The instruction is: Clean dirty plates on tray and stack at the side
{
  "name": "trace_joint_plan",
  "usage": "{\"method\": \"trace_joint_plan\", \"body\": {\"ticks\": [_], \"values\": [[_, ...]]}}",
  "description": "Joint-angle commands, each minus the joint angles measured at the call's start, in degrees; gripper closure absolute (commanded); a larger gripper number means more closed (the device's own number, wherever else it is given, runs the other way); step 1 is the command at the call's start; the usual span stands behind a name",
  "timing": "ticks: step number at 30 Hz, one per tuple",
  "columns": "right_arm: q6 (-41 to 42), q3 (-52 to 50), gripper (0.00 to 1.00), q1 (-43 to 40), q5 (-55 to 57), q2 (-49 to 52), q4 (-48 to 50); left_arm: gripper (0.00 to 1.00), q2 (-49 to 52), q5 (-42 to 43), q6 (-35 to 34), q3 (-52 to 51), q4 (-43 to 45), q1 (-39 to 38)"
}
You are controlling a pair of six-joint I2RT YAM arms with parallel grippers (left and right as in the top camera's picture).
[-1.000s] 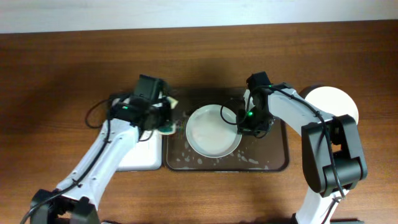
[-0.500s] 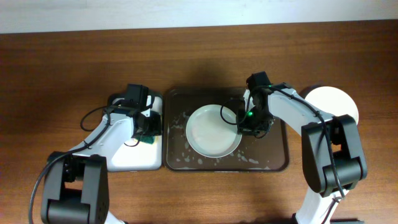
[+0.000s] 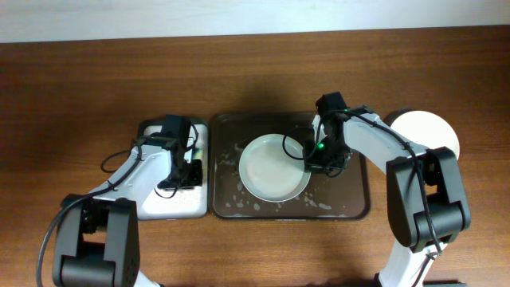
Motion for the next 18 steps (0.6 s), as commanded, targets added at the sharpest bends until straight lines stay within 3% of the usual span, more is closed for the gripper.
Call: {"method": "trace_joint_plan", "body": {"ticks": [1,4,5,6,8,9,10,14,18], "values": [[0.4,-0.7,0.89,-0.1,2.5,0.8,-0.3,1.00,0.2,0.2,-0.2,-0.3,-0.1,0.2],[0.4,-0.7,0.90,-0.1,2.5,0.7,-0.2,1.00,0.1,0.2,-0.2,0.1,-0.2,0.2],[0.4,-0.7,0.91,-0.1,2.6,0.7,-0.1,0.66,-0.3,0.2,-0.2,1.3,-1.3,0.2],[0.4,-0.7,0.92,-0.1,2.6,0.7,0.3,0.43,-1.1,0.2,-0.2,3.0,-2.6,0.2],[0.4,-0.7,0.93,-0.1,2.5,0.7,1.0,0.32,-3.6,0.2,-0.2,4.9,-3.3,0.2],[0.4,-0.7,0.96,-0.1,2.5,0.8,1.3,0.10,-5.3,0.2,-0.2,5.4,-3.3,0.2],[0.4,-0.7,0.96,-0.1,2.5,0.7,1.5,0.00,-6.6,0.2,-0.2,5.5,-3.3,0.2],[-1.9,0.5,0.96,-0.1,3.7,-1.6,0.4,0.00,-9.0,0.2,-0.2,5.4,-3.3,0.2],[-2.3,2.7,0.96,-0.1,13.8,-11.5,-2.3,0.00,-9.0,0.2,-0.2,5.4,-3.3,0.2]]}}
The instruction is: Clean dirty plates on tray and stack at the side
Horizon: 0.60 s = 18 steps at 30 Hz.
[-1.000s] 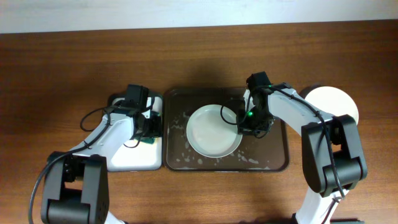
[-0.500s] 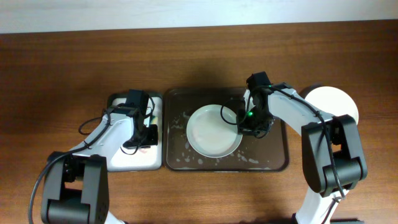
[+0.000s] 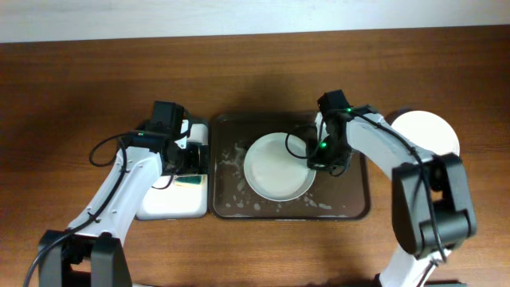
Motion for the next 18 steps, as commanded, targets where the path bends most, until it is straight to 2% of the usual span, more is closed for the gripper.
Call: {"method": "trace_joint_plan", "body": {"ticks": [1,5,9,14,18], "values": [[-1.2,2.5,0.96,0.0,9.3,-9.6,-0.5,0.01,-0.5,0.2,0.1,0.7,-0.1,0.2],[-1.2,2.5,0.96,0.6,20.4,-18.3,-2.4,0.00,-0.5,0.2,0.1,0.7,-0.1,0.2],[-1.2,2.5,0.96,6.1,39.1,-24.0,-2.8,0.01,-0.5,0.2,0.1,0.7,0.0,0.2],[-1.2,2.5,0.96,17.2,60.2,-24.8,-2.8,0.01,-0.5,0.2,0.1,0.7,0.0,0.2],[-1.2,2.5,0.96,24.2,71.4,-24.8,-2.2,0.01,-0.5,0.2,0.1,0.7,0.2,0.2]]}}
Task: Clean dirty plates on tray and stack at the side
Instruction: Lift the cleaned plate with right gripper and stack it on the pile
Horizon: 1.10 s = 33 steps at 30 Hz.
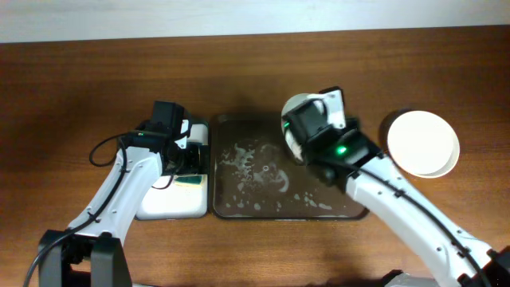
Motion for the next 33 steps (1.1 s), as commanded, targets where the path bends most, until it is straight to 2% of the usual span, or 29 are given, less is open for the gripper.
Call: {"method": "trace_joint_plan", "body": {"ticks": [1,6,14,16,20,22,26,31,33], "values": [[0.5,1.1,0.96,4.6,14.3,-1.0,0.7,0.01,-0.5,0.2,0.1,0.7,0.1,0.2],[0.5,1.1,0.96,6.6,18.8,-1.0,1.8,0.01,-0.5,0.2,0.1,0.7,0.1,0.2],[0.8,1.1,0.96,6.4,18.5,-1.0,3.1,0.01,-0.5,0.2,0.1,0.7,0.3,0.2],[3.6,1.1,0.96,4.3,14.3,-1.0,3.5,0.01,-0.5,0.2,0.1,0.7,0.3,0.1],[6.9,1.0,0.96,-8.5,-9.9,-0.9,3.6,0.01,-0.5,0.2,0.1,0.7,0.3,0.2],[7.1,1.0,0.96,-15.3,-18.1,-0.9,3.7,0.00,-0.5,0.2,0.1,0.7,0.3,0.1],[9.8,0.0,0.96,-34.9,-34.3,-0.8,2.8,0.01,-0.5,0.2,0.1,0.7,0.3,0.1],[9.8,-0.4,0.96,-54.3,-45.9,3.3,2.2,0.01,-0.5,0.2,0.1,0.7,0.3,0.2],[9.8,-0.4,0.96,-59.4,-48.4,5.9,2.9,0.00,-0.5,0.2,0.1,0.7,0.3,0.1]]}}
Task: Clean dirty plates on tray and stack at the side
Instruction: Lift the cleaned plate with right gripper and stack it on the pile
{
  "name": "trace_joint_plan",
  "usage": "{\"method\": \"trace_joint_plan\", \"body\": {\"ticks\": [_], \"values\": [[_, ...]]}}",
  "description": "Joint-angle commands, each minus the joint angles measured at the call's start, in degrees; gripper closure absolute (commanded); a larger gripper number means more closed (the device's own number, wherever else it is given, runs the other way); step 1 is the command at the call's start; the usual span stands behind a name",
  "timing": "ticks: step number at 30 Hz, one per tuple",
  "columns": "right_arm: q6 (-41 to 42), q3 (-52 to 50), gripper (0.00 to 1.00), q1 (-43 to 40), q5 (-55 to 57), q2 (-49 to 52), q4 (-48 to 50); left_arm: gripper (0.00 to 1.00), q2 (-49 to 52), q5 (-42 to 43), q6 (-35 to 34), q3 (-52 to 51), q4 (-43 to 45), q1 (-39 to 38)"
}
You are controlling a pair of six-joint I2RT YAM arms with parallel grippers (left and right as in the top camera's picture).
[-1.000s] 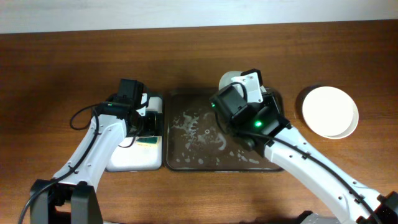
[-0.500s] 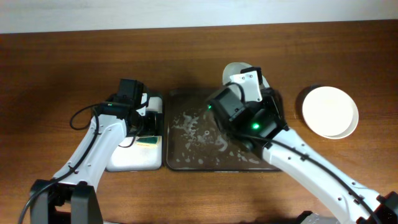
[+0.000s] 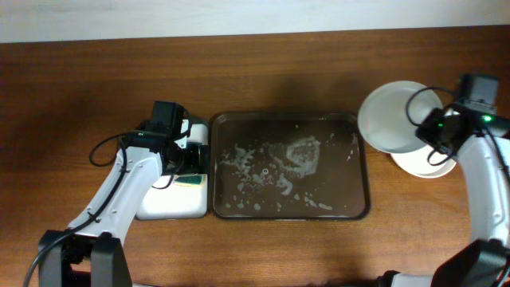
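Observation:
The dark tray (image 3: 360, 171) sits mid-table, streaked with white suds and with no plate on it. My right gripper (image 3: 434, 131) is shut on the rim of a white plate (image 3: 390, 118), which it holds tilted in the air, right of the tray. The plate partly overlaps the white plate stack (image 3: 426, 165) on the table at the right. A green sponge (image 3: 187, 182) lies in the white sponge dish (image 3: 163, 206), left of the tray. Just above the sponge, my left gripper (image 3: 192, 163) hovers open and holds nothing.
Cables trail from both arms over the wooden table. The sponge dish stands against the tray's left edge. A pale wall strip runs along the far edge of the table.
My right gripper has carried the white plate from above the tray's upper right part to the right, over the plate stack. The left arm and the sponge have not moved.
At first the plate lay in the tray, with my right gripper at its right rim and my left gripper low in the sponge dish. Then the left gripper stood raised, the sponge lying below it. After that the plate was held above the tray, and now over the side stack.

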Motion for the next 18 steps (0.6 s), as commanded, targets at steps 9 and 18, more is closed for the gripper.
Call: {"method": "trace_joint_plan", "body": {"ticks": [9,18], "values": [[0.2,-0.3,0.19,-15.6,-20.7,10.7,5.0,0.00,-0.5,0.2,0.1,0.7,0.2,0.1],[-15.2,0.8,0.01,8.2,-22.1,10.7,-4.6,0.01,-0.5,0.5,-2.7,2.3,1.2,0.2]]}}
